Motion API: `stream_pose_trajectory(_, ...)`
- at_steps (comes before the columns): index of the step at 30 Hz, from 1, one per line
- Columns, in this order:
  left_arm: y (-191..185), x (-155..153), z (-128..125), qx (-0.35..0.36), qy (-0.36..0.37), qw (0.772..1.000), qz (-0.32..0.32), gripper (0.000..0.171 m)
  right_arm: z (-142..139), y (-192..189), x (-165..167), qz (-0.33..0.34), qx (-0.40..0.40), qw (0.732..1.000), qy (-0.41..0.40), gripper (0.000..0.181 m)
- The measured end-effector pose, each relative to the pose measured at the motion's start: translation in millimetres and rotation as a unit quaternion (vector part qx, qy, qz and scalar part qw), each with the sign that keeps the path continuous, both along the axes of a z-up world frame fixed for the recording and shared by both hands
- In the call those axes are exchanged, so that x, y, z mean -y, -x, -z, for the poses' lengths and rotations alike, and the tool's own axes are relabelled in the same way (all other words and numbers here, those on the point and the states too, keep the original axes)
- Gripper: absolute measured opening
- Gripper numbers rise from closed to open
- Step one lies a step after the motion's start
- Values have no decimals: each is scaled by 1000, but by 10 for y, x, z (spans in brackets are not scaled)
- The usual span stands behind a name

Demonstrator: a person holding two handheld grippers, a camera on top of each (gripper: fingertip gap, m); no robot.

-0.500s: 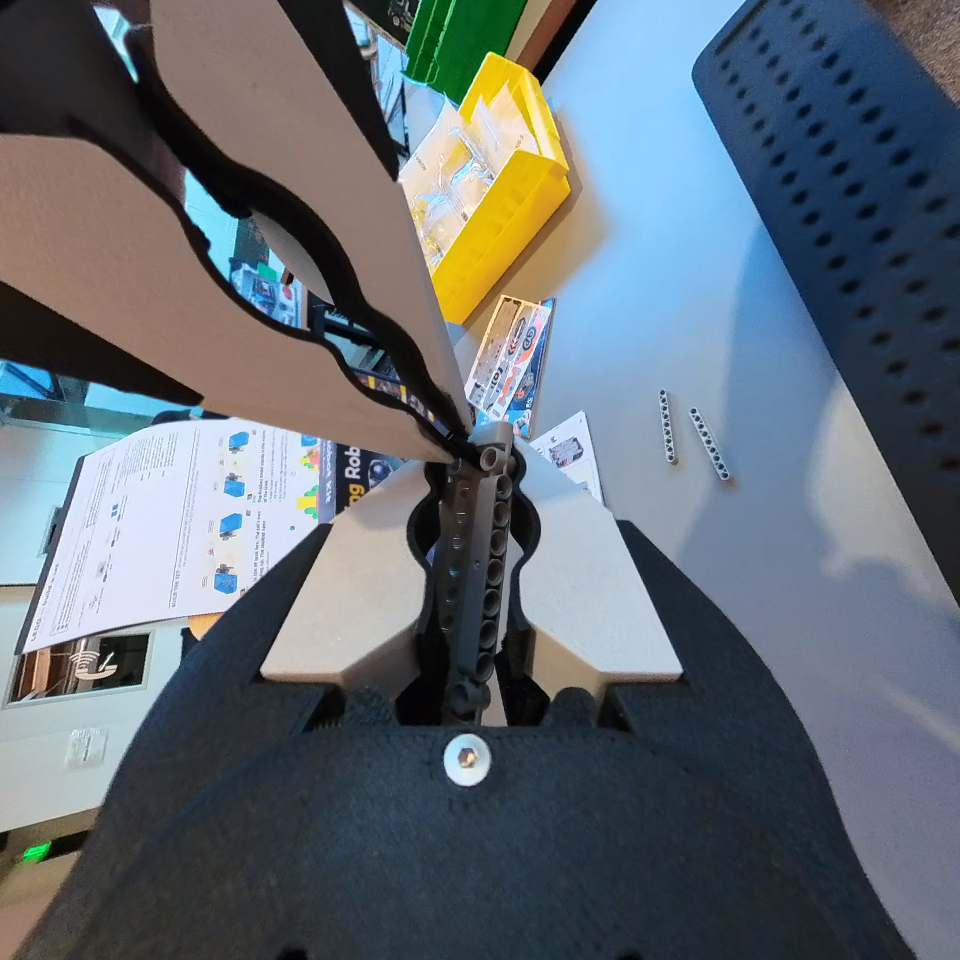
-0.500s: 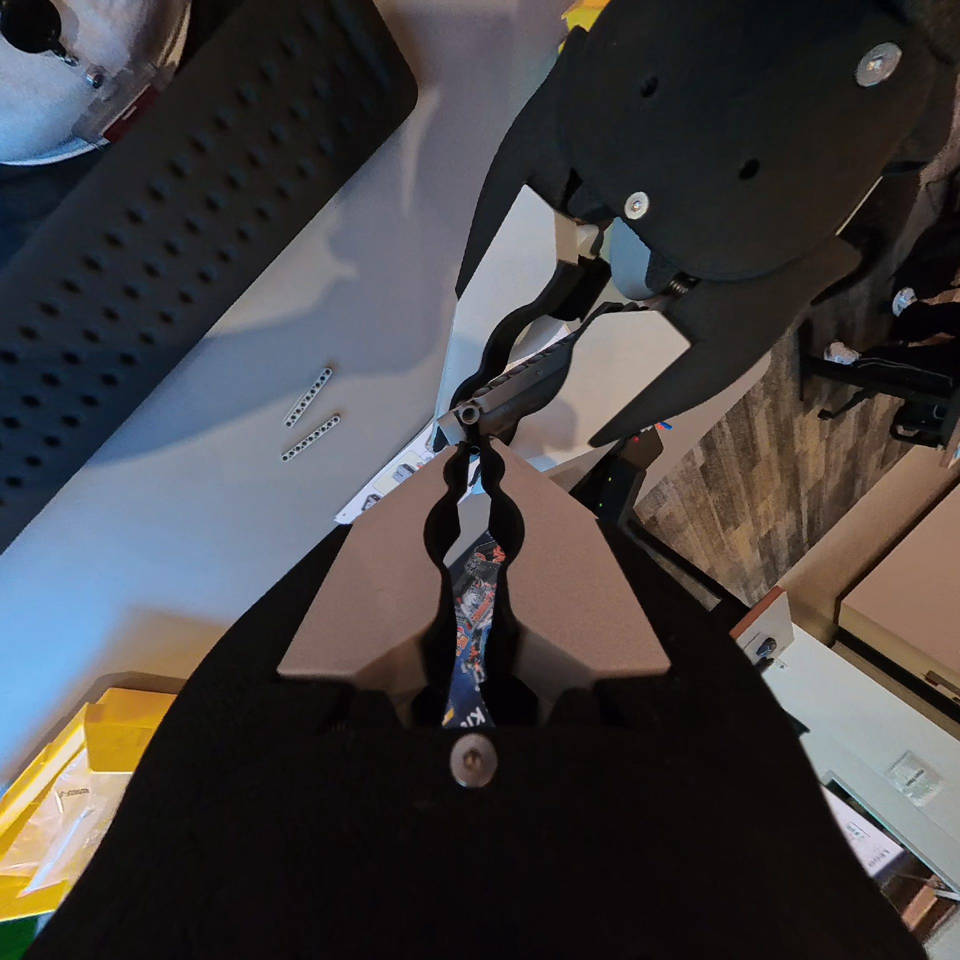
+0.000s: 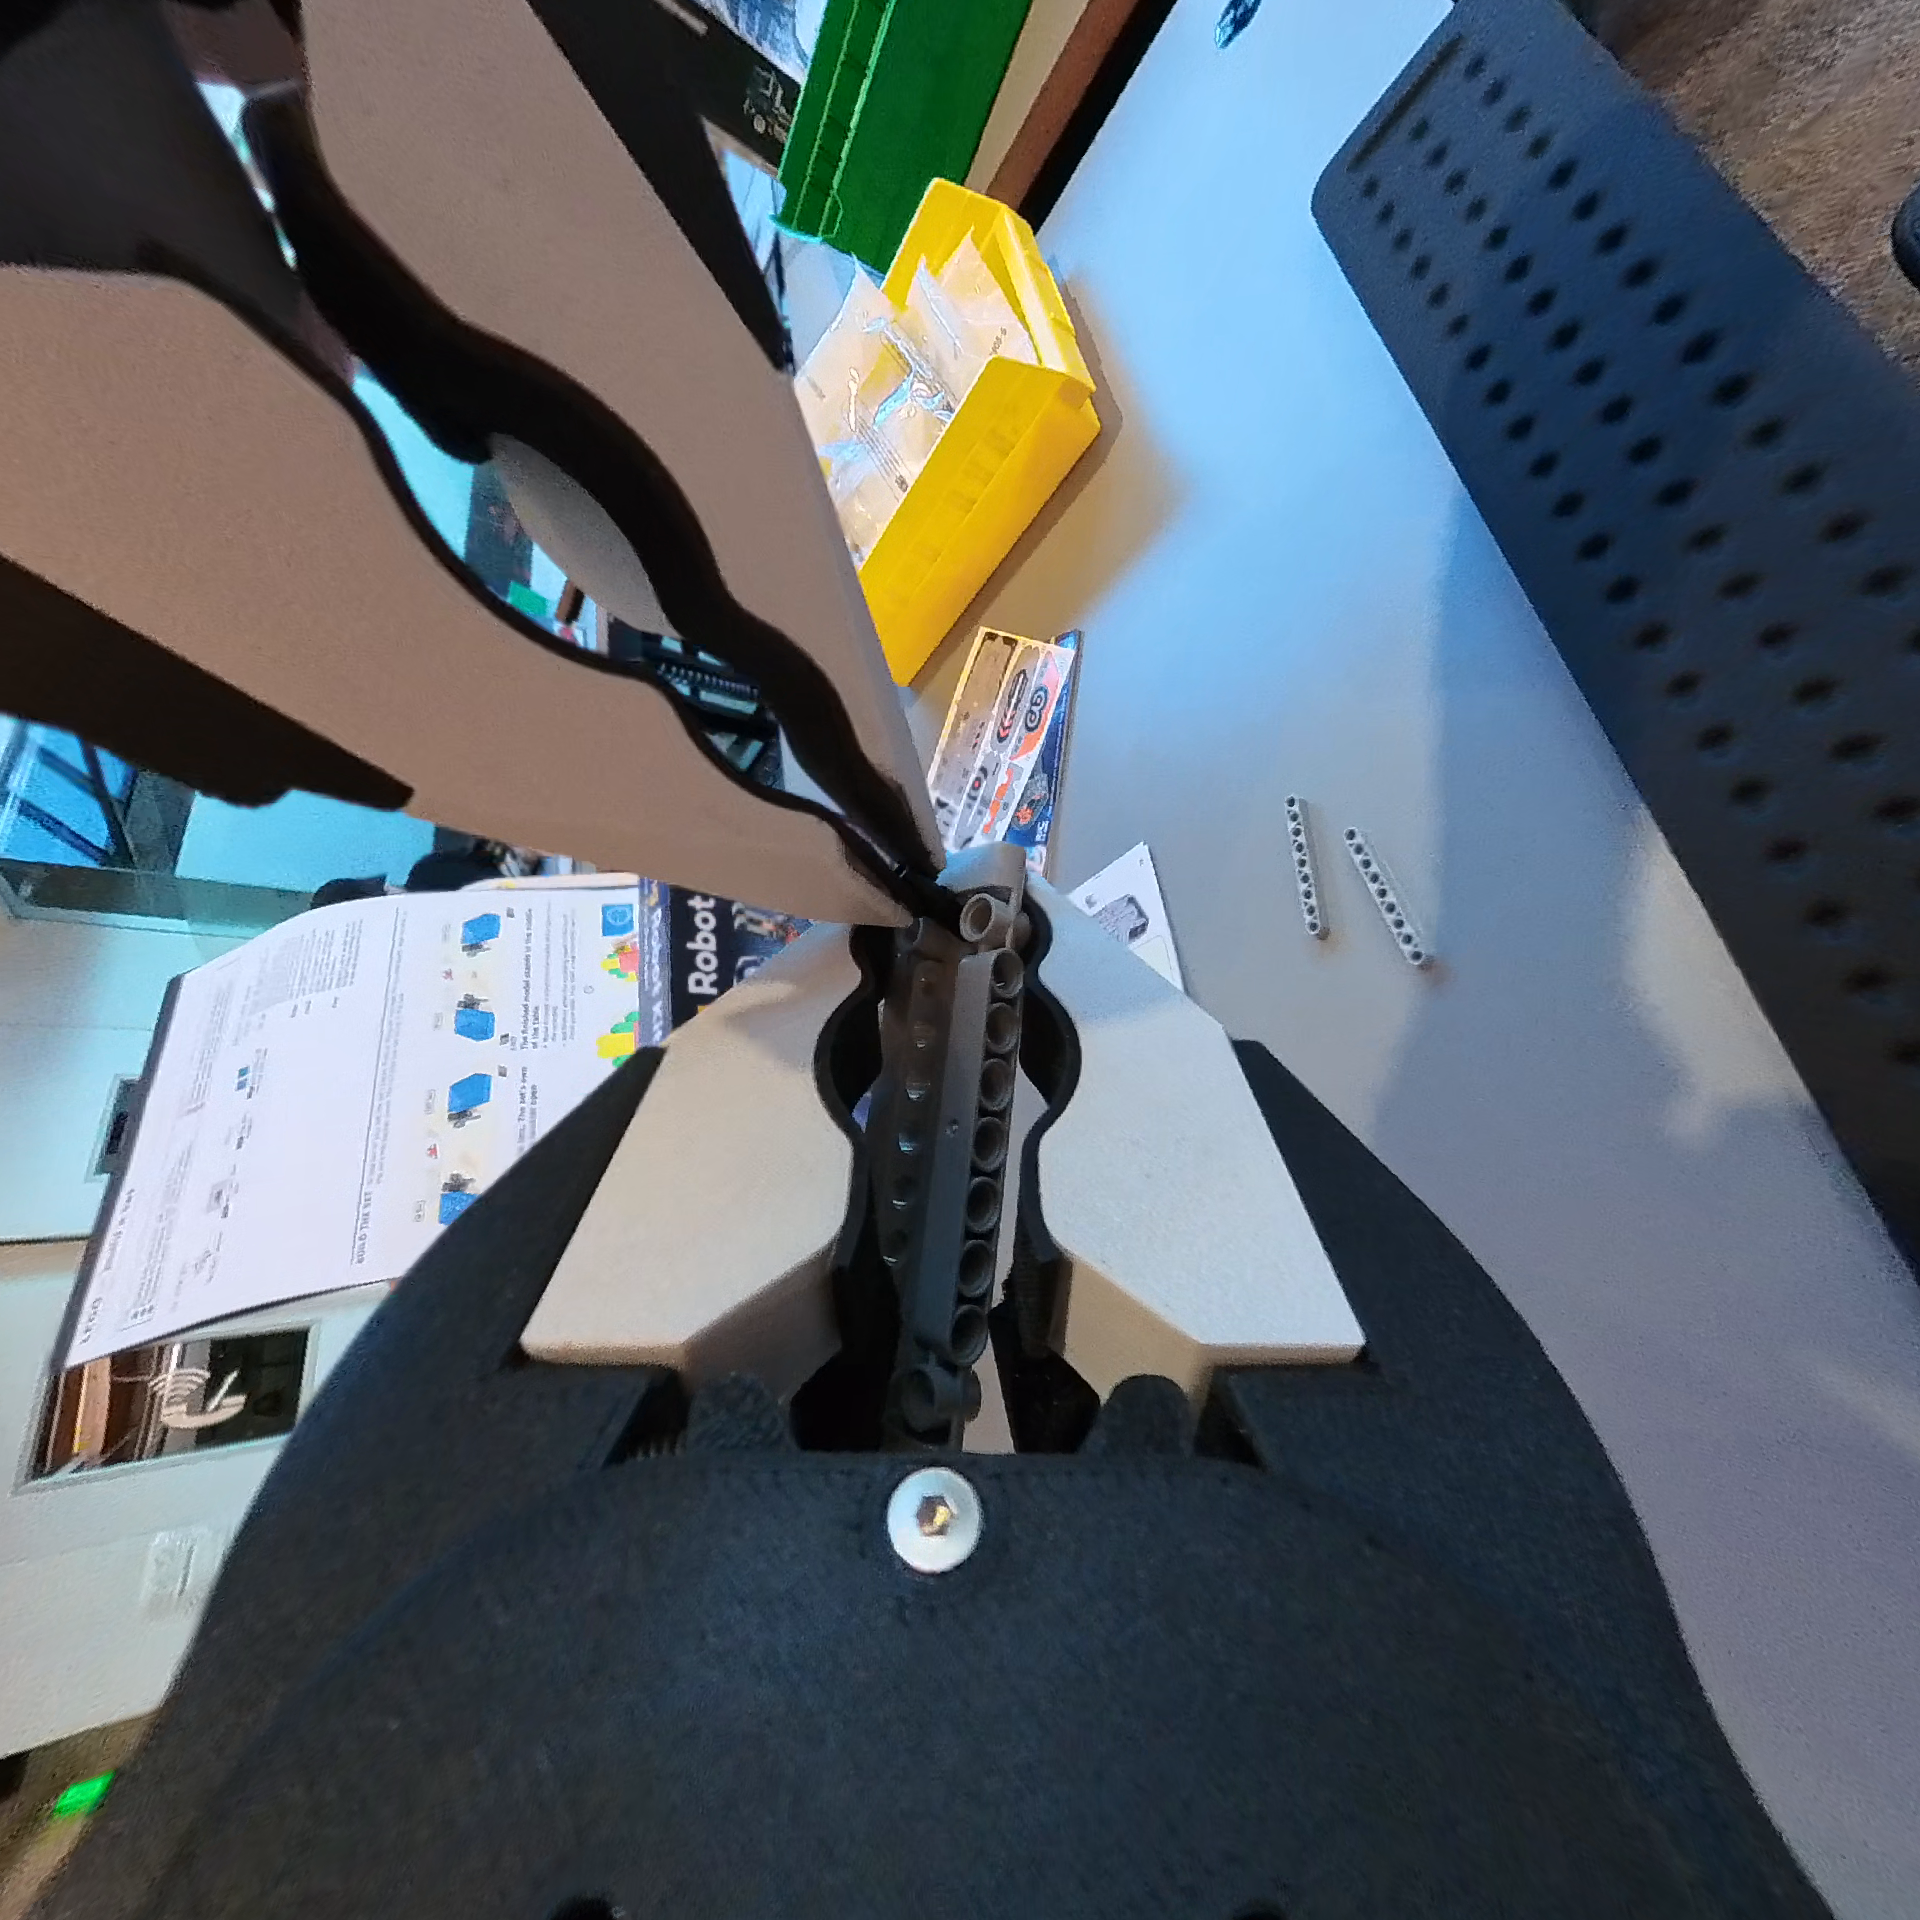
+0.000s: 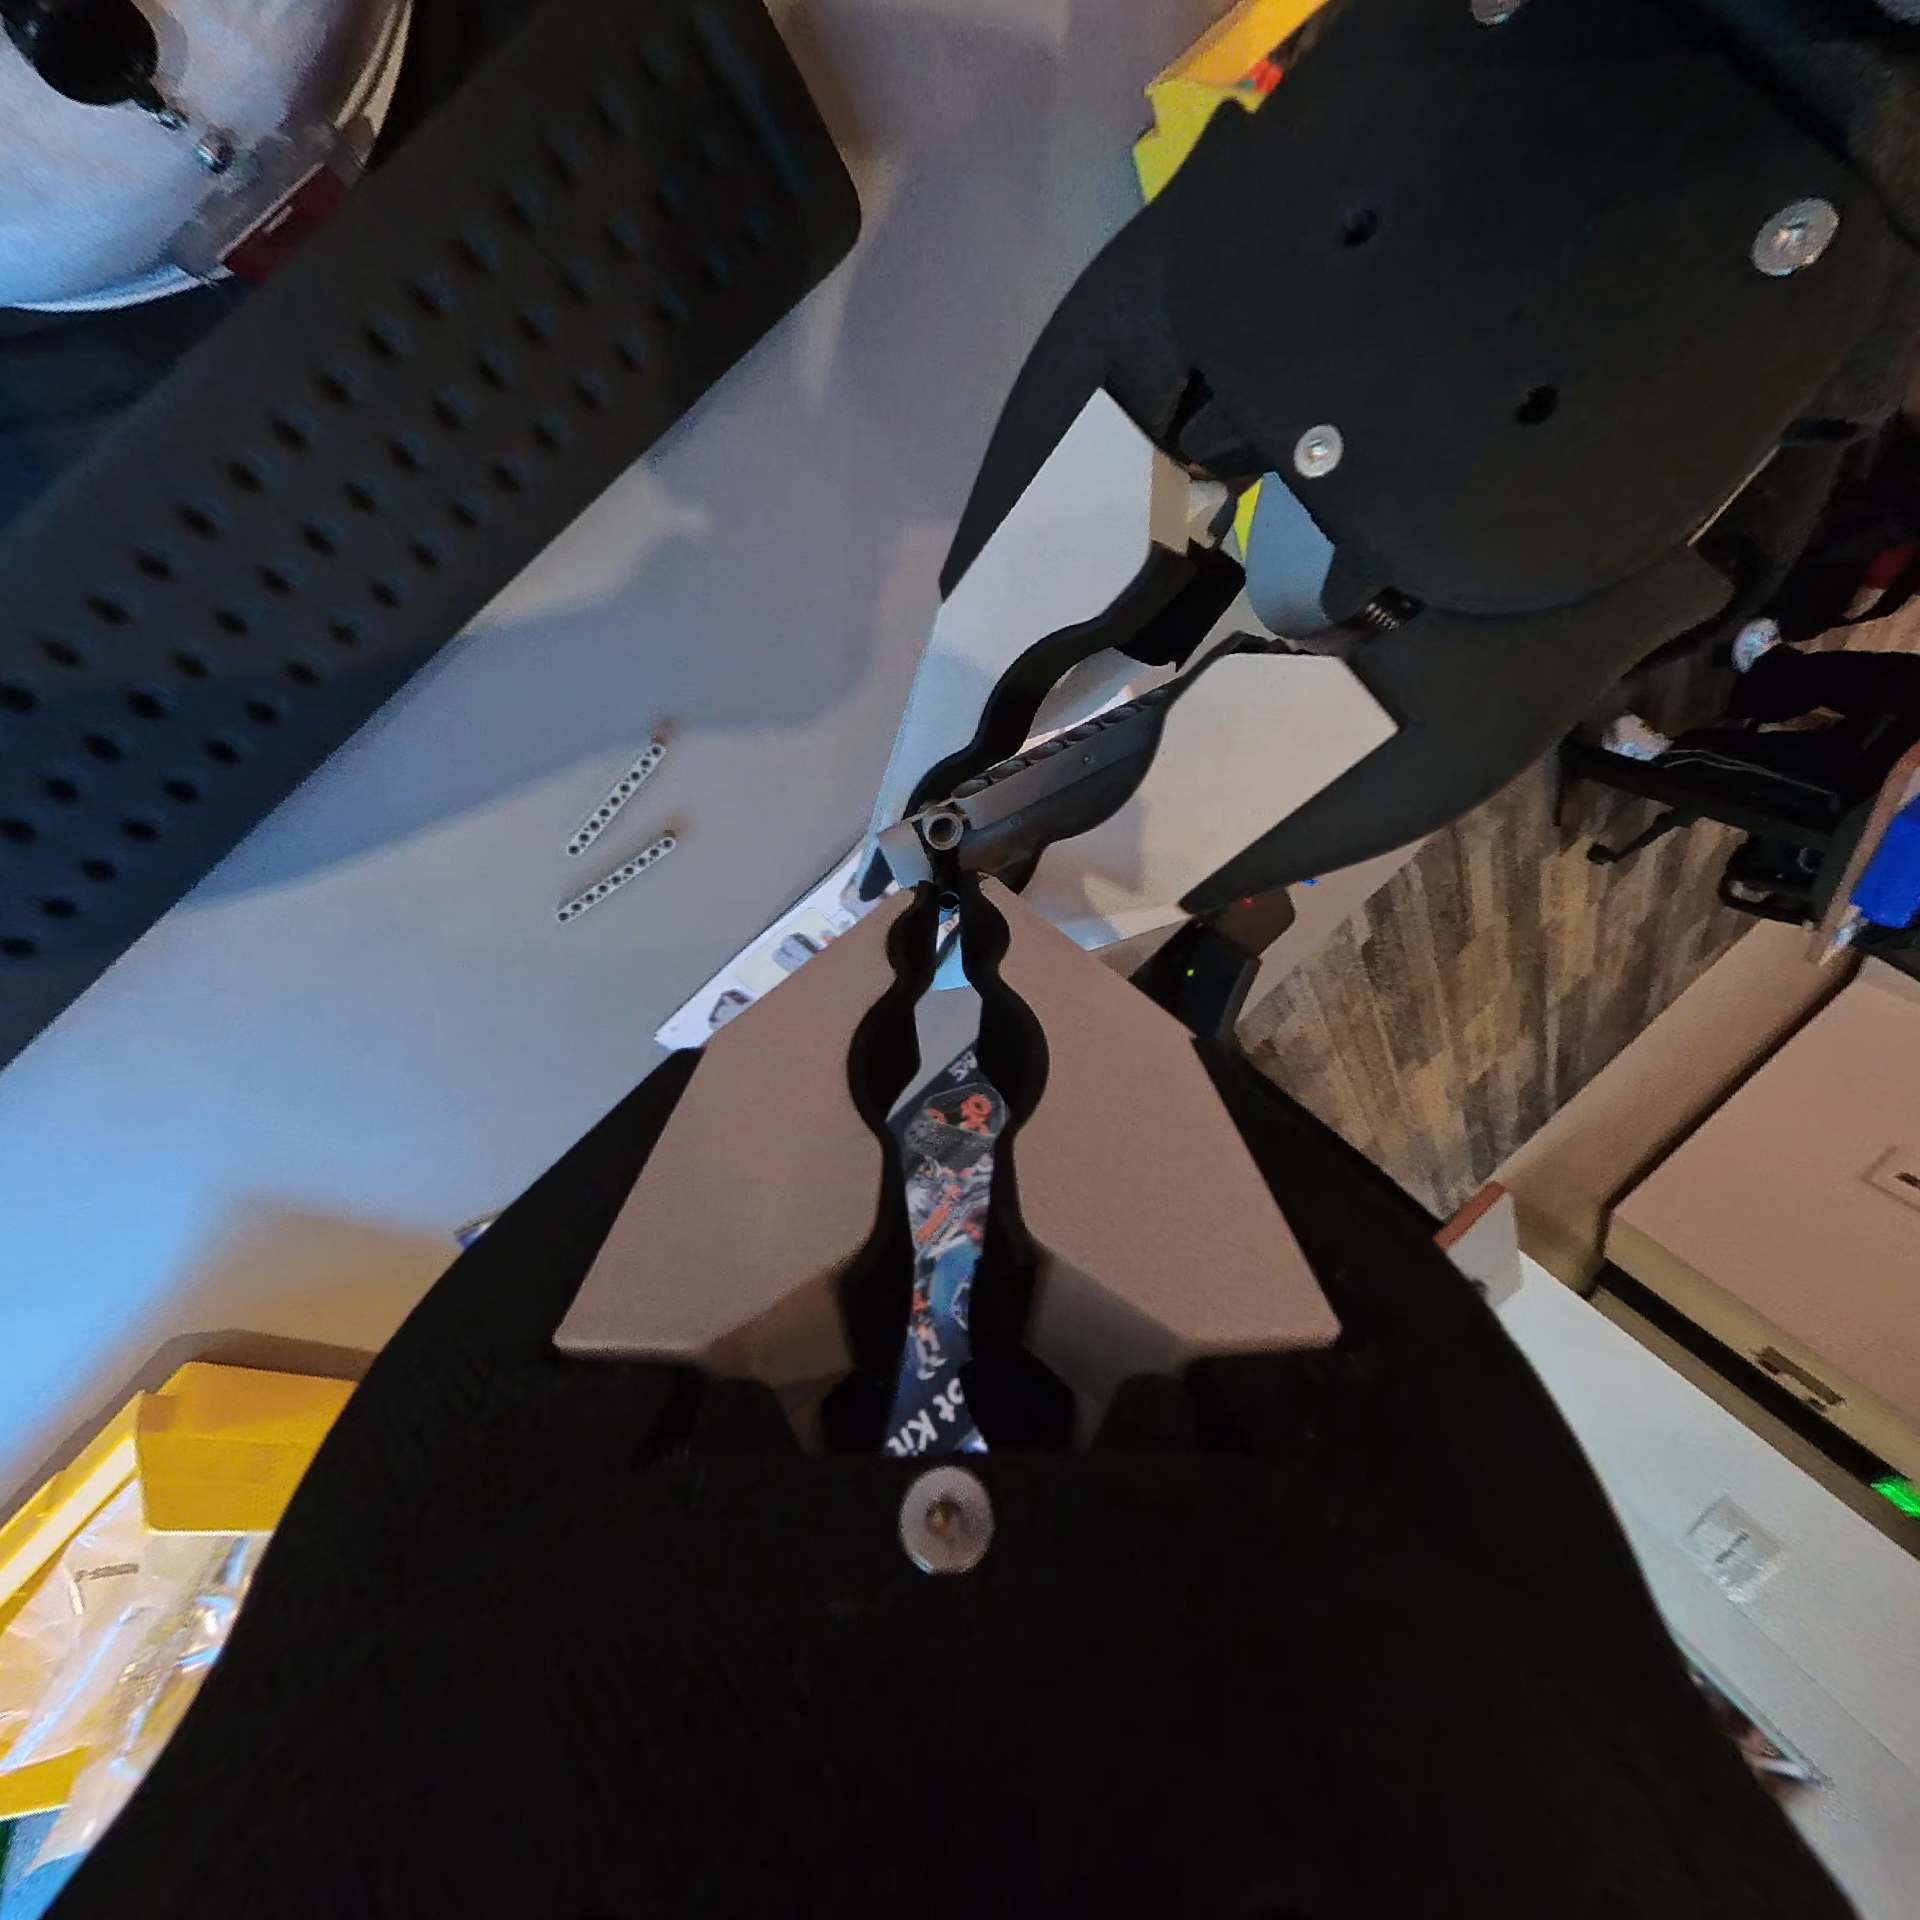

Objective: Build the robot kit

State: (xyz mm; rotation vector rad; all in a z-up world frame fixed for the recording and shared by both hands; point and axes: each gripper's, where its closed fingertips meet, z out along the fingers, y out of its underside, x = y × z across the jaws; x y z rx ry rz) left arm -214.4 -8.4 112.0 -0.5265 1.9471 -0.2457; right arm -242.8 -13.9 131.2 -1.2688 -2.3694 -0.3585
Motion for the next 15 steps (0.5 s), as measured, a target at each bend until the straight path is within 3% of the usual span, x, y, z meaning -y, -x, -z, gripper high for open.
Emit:
stream_pose_trajectory(9,71,147,-156,8,64,997,36,13,-136,79,75,-64,12,993,-99,3)
stream_pose_trajectory(15,65,283,-102,5,19,998,61,14,-87,80,257,-17,-33,998,43,3)
